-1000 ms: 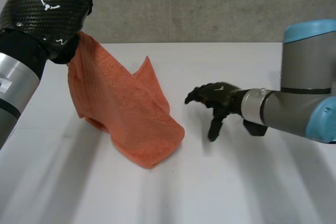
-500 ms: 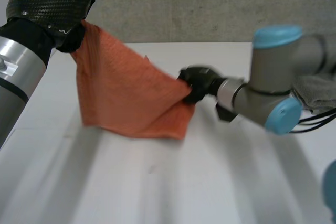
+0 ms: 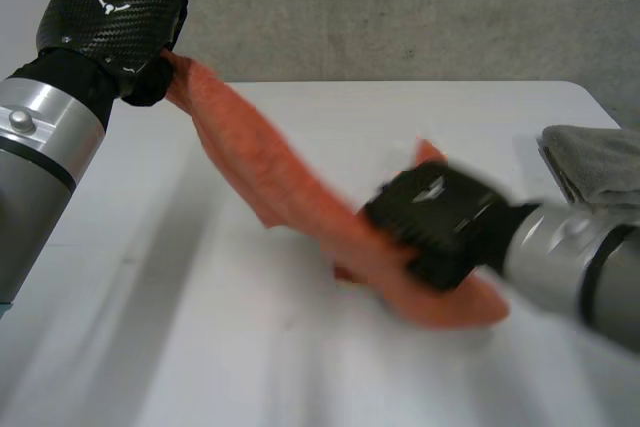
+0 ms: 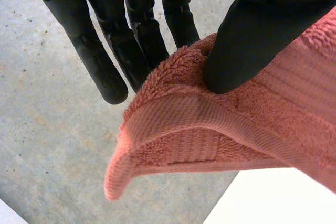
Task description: Fold the laundry.
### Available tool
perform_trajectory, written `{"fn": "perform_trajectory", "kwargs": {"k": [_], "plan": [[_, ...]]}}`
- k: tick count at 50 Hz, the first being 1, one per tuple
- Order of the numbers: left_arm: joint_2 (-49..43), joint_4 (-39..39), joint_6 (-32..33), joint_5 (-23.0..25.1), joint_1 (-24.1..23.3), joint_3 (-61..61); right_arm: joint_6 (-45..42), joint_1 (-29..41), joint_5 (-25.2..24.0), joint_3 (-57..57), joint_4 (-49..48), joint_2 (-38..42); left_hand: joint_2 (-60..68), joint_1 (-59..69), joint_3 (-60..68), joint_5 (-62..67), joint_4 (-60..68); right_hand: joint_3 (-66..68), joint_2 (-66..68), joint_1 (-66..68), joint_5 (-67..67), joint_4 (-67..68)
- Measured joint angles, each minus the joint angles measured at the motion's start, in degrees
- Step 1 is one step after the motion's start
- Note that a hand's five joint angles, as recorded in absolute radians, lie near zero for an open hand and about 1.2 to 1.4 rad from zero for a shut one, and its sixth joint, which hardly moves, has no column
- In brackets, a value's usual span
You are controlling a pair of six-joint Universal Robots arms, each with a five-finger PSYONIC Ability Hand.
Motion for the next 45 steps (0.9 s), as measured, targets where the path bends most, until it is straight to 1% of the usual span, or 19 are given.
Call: {"fn": "perform_trajectory", "kwargs": {"k": [1,2,3,4,5,7,8,9,13,15,19,20,24,28,33,34,35,37,45], "plan": [[0.0,0.0,0.0,0.0,0.0,0.0,0.0,0.0,0.0,0.0,0.0,0.0,0.0,0.0,0.0,0.0,0.0,0.0,0.0,0.0,0.0,0.0],[0.0,0.0,0.0,0.0,0.1,-0.1,1.9,2.9,-0.3,0.2,-1.0,1.7,0.0,0.0,0.0,0.0,0.0,-5.7,-5.6,-4.0,-4.6,-6.5],[-0.1,0.0,0.1,0.0,0.1,-0.1,3.9,5.3,-0.5,0.1,-1.9,3.8,0.0,0.0,0.0,0.0,0.0,-16.6,-16.8,-13.6,-13.7,-16.2],[-0.2,0.0,0.1,0.0,0.1,-0.1,4.6,6.1,-0.6,0.0,-2.3,4.5,0.0,0.0,0.0,0.0,0.0,-19.0,-19.3,-16.0,-16.1,-18.6],[-0.3,0.0,0.1,0.0,0.2,-0.1,6.4,7.7,-0.6,-0.4,-3.1,6.3,0.0,0.0,0.0,0.0,0.0,-29.2,-29.7,-27.0,-27.4,-30.0],[-0.4,0.0,0.2,0.0,0.2,-0.1,8.0,9.0,-0.6,-0.9,-3.7,8.0,0.0,0.0,0.0,0.0,0.0,-29.2,-29.7,-27.0,-27.4,-30.0],[-0.6,0.0,0.2,0.0,0.3,-0.3,9.5,10.1,-0.5,-1.6,-4.3,9.7,0.0,0.0,0.0,0.0,0.0,-46.1,-46.6,-39.1,-43.5,-45.9],[-0.7,0.0,0.2,0.0,0.3,-0.3,10.6,10.7,-0.4,-2.3,-4.6,10.8,0.0,0.0,0.0,0.0,0.0,-53.8,-53.8,-43.7,-51.7,-54.2],[-0.7,0.0,0.3,0.0,0.6,-0.7,11.8,10.3,-0.2,-4.0,-5.0,12.2,0.0,0.0,0.0,0.0,0.0,-55.1,-54.8,-44.2,-52.4,-55.1],[-0.5,0.0,0.4,0.0,1.0,-1.4,10.9,5.9,0.0,-6.7,-4.4,12.7,0.0,0.0,0.0,0.0,0.0,-55.1,-54.8,-44.2,-52.4,-55.1],[0.1,0.0,0.6,0.0,1.4,-1.7,6.3,-0.4,0.2,-8.9,-1.7,12.5,0.0,0.0,0.0,0.0,0.0,-55.1,-54.8,-44.2,-52.4,-55.1],[0.1,0.0,0.6,0.0,1.4,-1.7,6.3,-0.4,0.2,-8.9,-1.7,12.5,0.0,0.0,0.0,0.0,0.0,-55.1,-54.8,-44.2,-52.4,-55.1],[2.1,0.0,0.5,0.1,1.6,-1.8,-2.7,-7.7,2.4,-11.1,1.8,12.7,0.0,0.0,0.0,0.0,0.0,-55.1,-54.8,-44.2,-52.4,-55.1],[3.2,-0.1,0.5,0.0,1.6,-1.9,-4.6,-8.9,4.2,-11.4,0.6,13.9,0.0,0.0,0.0,0.0,0.0,-55.1,-54.8,-44.2,-52.4,-55.1],[5.2,-0.3,0.3,0.0,1.5,-2.5,-5.2,-9.8,7.8,-11.7,-5.5,18.9,0.0,0.0,0.0,0.0,0.0,-55.1,-54.8,-44.2,-52.4,-55.1],[6.0,-0.3,0.3,0.0,1.5,-2.8,-4.7,-9.9,8.8,-12.2,-8.1,21.8,0.0,0.0,0.0,0.0,0.0,-55.1,-54.8,-44.2,-52.4,-55.1],[6.0,-0.3,0.3,0.0,1.5,-2.8,-4.7,-9.9,8.8,-12.2,-8.1,21.8,0.0,0.0,0.0,0.0,0.0,-55.1,-54.8,-44.2,-52.4,-55.1],[7.4,-0.2,0.3,0.0,1.4,-3.2,-3.4,-10.0,9.3,-13.6,-10.5,26.4,0.0,0.0,0.0,0.0,0.1,-55.1,-54.8,-44.2,-52.4,-55.1],[10.7,0.0,0.2,0.0,1.1,-3.3,1.5,-11.1,9.1,-20.0,-11.4,36.1,0.0,0.0,0.0,0.0,0.2,-55.1,-54.8,-44.2,-52.4,-55.0]]}}
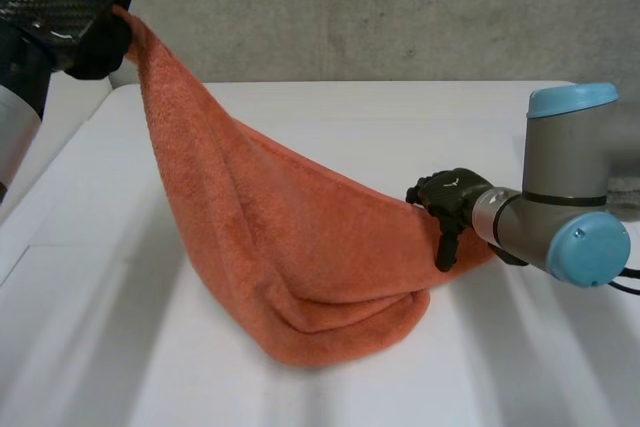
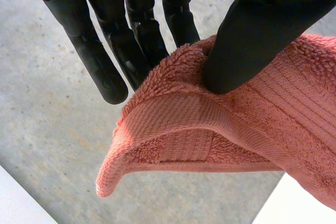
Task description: Fold the laundry.
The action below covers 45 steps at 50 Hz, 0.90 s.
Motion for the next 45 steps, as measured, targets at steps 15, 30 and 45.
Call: {"fn": "perform_trajectory", "kwargs": {"k": [15,30,45], "plan": [[-1.3,0.5,0.4,0.5,1.7,0.4,-0.4,-2.3,0.3,-7.5,0.0,2.5,0.0,0.0,0.0,0.0,0.0,55.5,54.8,44.9,52.7,55.0],[-27.4,8.6,3.4,-5.6,8.9,34.2,-1.8,-2.0,7.0,-29.0,-30.5,-9.6,0.1,0.0,0.0,0.0,0.0,55.5,54.8,44.9,52.8,55.1],[-25.8,16.9,-0.5,-6.0,8.8,14.7,-2.3,-2.7,7.0,-0.8,-37.0,-16.4,0.1,0.0,0.0,0.0,0.1,55.5,54.8,44.9,53.2,55.1]]}}
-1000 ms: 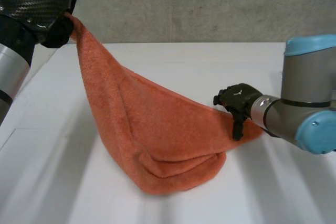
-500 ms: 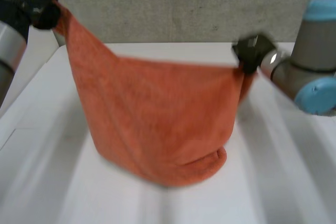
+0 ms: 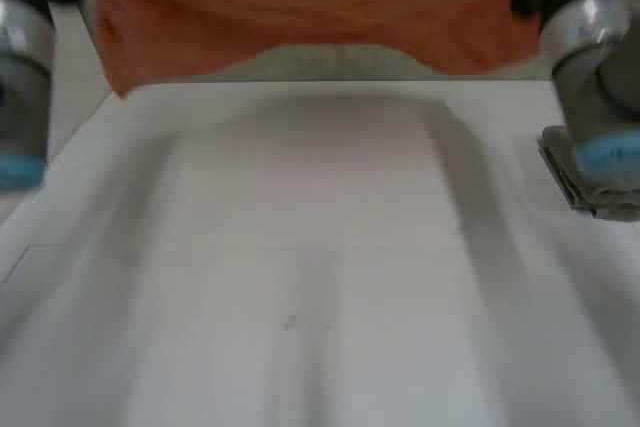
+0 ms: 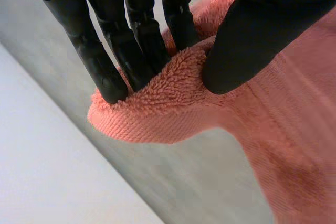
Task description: Fold the laundry.
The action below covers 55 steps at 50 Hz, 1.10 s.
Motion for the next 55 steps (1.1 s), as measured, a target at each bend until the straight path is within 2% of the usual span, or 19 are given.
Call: {"fn": "perform_trajectory", "kwargs": {"k": [5,9,14,17,19,20,21,22,25,32,41,45,47,55], "plan": [[-2.2,1.4,-1.7,3.3,0.2,-15.2,-1.6,0.4,-3.4,15.5,0.3,-0.9,0.0,0.0,0.0,0.0,0.0,0.0,0.0,0.0,0.0,0.0],[-6.1,1.9,-1.0,4.9,0.3,-22.9,-4.6,0.5,-5.9,25.1,0.4,1.6,0.0,0.0,0.0,0.0,0.0,0.0,0.0,0.0,0.0,0.0],[-8.7,0.4,2.0,5.3,0.4,-28.0,-8.9,0.4,-6.8,31.3,0.5,4.1,-1.2,-0.1,-0.9,0.0,-1.7,0.0,0.0,0.0,0.0,0.0],[-8.5,-1.7,4.5,5.2,0.6,-30.0,-10.8,0.3,-6.9,33.8,0.6,3.9,-7.8,-3.7,-6.8,-3.0,-7.7,0.0,0.0,0.0,0.0,0.0],[-8.5,-1.7,4.5,5.2,0.6,-30.0,-10.8,0.3,-6.9,33.8,0.6,3.9,-7.8,-3.7,-6.8,-3.0,-7.7,0.0,0.0,0.0,0.0,0.0],[-6.4,-3.7,6.0,5.1,1.0,-31.2,-11.3,0.2,-6.9,35.7,1.2,1.9,-22.3,-20.9,-21.6,-18.4,-22.7,0.0,0.0,0.0,0.0,0.0],[-5.9,-4.0,6.2,5.1,1.0,-31.4,-11.3,0.2,-6.9,35.8,1.3,1.6,-26.5,-24.4,-25.7,-21.8,-26.0,0.0,0.0,0.0,0.0,0.0],[-4.5,-4.7,6.4,5.2,1.2,-31.7,-11.3,0.2,-6.9,36.2,1.5,0.9,-34.3,-32.9,-33.4,-30.7,-34.8,0.0,0.0,0.0,0.0,0.0],[-1.6,-5.6,6.4,5.2,1.5,-32.4,-10.8,0.1,-7.0,37.7,2.4,-2.0,-41.5,-39.1,-40.9,-38.4,-42.4,0.0,0.0,0.0,0.0,0.0],[5.5,-6.9,1.1,5.3,2.0,-33.3,-9.8,0.0,-7.0,40.3,3.4,-6.9,-45.3,-41.5,-44.9,-42.4,-46.3,0.0,0.0,0.0,0.0,0.0],[7.6,-11.9,-13.4,6.7,3.4,-30.6,-9.9,-0.1,-7.1,41.4,3.4,-9.1,-45.3,-41.5,-44.9,-42.4,-46.3,0.0,0.0,0.0,0.0,0.0],[7.1,-13.3,-14.8,7.5,3.7,-29.8,-10.0,-0.1,-7.1,41.4,3.4,-9.1,-45.3,-41.5,-44.9,-42.4,-46.3,0.0,0.0,0.0,0.0,0.0],[3.8,-15.9,-15.8,8.6,4.2,-27.5,-10.1,0.0,-7.1,41.3,3.4,-9.0,-45.3,-41.5,-44.9,-42.4,-46.3,0.0,0.0,0.0,0.0,0.0],[-3.0,-16.7,-13.7,8.8,4.4,-22.8,-10.1,-0.1,-7.3,41.1,3.4,-8.9,-45.3,-41.5,-44.9,-42.4,-46.3,0.0,0.0,0.0,0.0,0.0]]}}
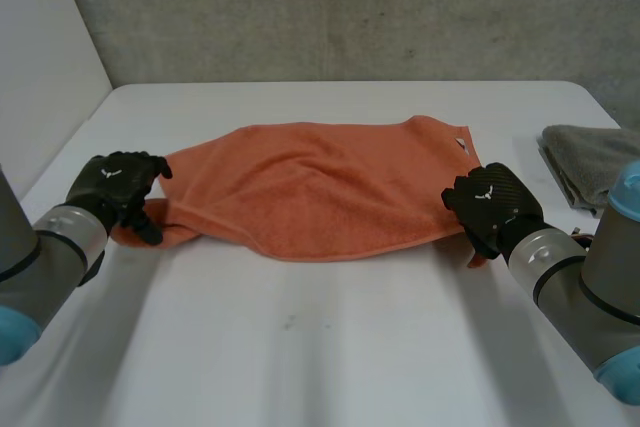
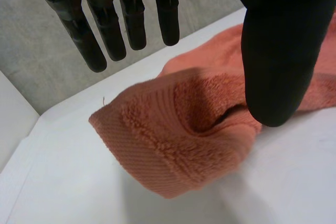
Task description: Fold the laundry.
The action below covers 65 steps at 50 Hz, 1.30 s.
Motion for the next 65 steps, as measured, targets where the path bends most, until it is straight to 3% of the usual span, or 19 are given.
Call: {"fn": "perform_trajectory", "kwargs": {"k": [5,7,8,11,12,14,18,19,20,21,24,26,32,47,61,65], "plan": [[-4.8,0.2,3.7,-0.2,0.1,3.6,0.1,-0.2,0.0,0.0,0.1,0.0,0.3,0.2,0.3,0.2,0.2,0.0,0.0,0.0,0.0,0.0],[-7.5,0.3,6.1,-0.3,0.1,5.7,0.2,-0.3,0.0,0.0,0.1,0.0,7.5,7.5,7.0,7.7,7.5,0.0,0.0,0.1,0.0,0.0],[-8.8,0.4,7.1,-0.4,0.1,6.6,0.2,-0.3,0.0,0.0,0.1,0.1,22.4,24.7,22.3,22.7,22.9,0.0,0.0,0.0,0.0,0.0],[-10.0,0.4,8.1,-0.4,0.1,7.7,0.3,-0.5,-0.1,-0.1,0.1,0.1,29.3,31.6,29.1,29.6,29.8,0.0,0.0,0.0,0.0,0.0],[-11.0,0.4,8.8,-0.4,0.1,8.5,0.6,-0.7,-0.4,-0.2,0.1,0.2,37.6,39.3,37.4,38.0,38.2,0.0,0.0,0.0,0.0,0.0],[-11.5,0.3,9.1,-0.4,0.1,9.0,1.4,-1.1,-0.9,-0.3,0.1,0.3,44.5,41.7,44.2,43.1,45.3,0.0,0.0,0.0,0.0,0.0],[-11.1,0.2,9.3,-0.4,0.1,8.9,4.9,-2.2,-2.2,-0.6,-0.1,0.7,45.1,41.7,44.9,43.1,45.9,-7.2,-7.6,-5.3,-6.2,-7.6],[-10.4,0.1,9.2,-0.4,0.1,8.5,8.0,-3.0,-3.0,-0.8,-0.1,0.9,45.1,41.7,44.9,43.1,45.9,-15.2,-15.7,-11.9,-13.7,-15.5],[-9.8,0.1,9.1,-0.4,0.1,8.2,9.1,-3.2,-3.2,-0.8,-0.1,1.0,45.1,41.7,44.9,43.1,45.9,-15.2,-15.7,-11.9,-13.7,-15.5],[-9.0,0.1,9.0,-0.3,0.1,7.8,12.2,-4.0,-3.8,-1.1,0.0,1.1,45.1,41.7,44.9,43.1,46.0,-25.4,-25.3,-19.9,-24.2,-25.8],[-7.3,0.1,8.8,-0.3,0.1,7.0,16.1,-4.9,-4.3,-1.4,0.0,1.4,45.1,41.7,44.9,43.1,46.0,-28.9,-28.0,-22.4,-27.5,-28.9],[-4.4,0.3,8.5,-0.2,0.2,5.8,25.3,-7.2,-5.1,-2.0,0.7,2.0,45.1,41.7,44.9,43.1,46.0,-35.9,-35.1,-28.5,-34.9,-36.2],[-1.0,0.5,8.1,-0.2,0.6,4.6,35.6,-11.2,-5.3,-2.0,3.7,2.7,45.1,41.7,44.9,43.1,46.0,-38.0,-37.2,-30.1,-37.4,-38.6],[-0.5,0.5,8.1,-0.3,0.8,5.6,32.5,-14.1,-6.4,3.2,4.8,2.8,45.1,41.7,44.9,43.1,46.0,-38.2,-37.4,-30.4,-37.7,-38.8],[-0.5,0.4,8.0,-0.3,0.4,6.9,29.8,-14.0,-8.2,-1.0,0.8,10.5,45.1,41.7,44.9,43.1,46.0,-37.2,-37.3,-30.2,-36.2,-37.7],[-0.5,0.4,8.0,-0.3,0.5,6.9,29.7,-14.0,-7.8,-3.3,0.6,12.7,45.1,41.7,44.9,43.1,46.0,-32.2,-31.4,-25.9,-32.3,-32.6]]}}
